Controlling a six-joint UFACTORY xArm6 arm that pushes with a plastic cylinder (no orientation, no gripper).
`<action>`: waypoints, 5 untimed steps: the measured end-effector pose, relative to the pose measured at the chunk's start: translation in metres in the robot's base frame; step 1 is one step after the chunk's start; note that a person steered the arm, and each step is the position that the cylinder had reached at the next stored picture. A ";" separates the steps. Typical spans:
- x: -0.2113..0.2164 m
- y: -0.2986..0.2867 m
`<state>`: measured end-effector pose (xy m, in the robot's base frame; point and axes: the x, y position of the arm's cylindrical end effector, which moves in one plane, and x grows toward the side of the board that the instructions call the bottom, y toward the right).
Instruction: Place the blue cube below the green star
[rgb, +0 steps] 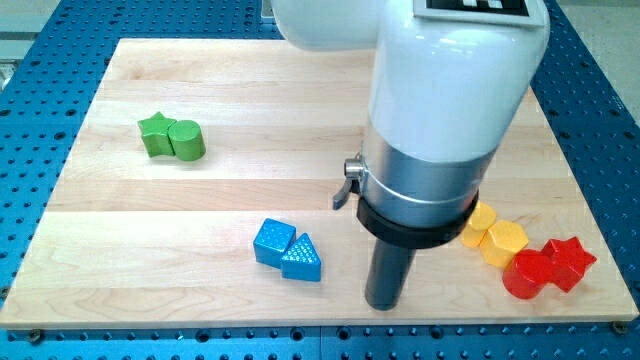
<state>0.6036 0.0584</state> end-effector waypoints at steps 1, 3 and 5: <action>-0.014 -0.097; -0.035 -0.188; -0.043 -0.092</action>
<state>0.5609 -0.0337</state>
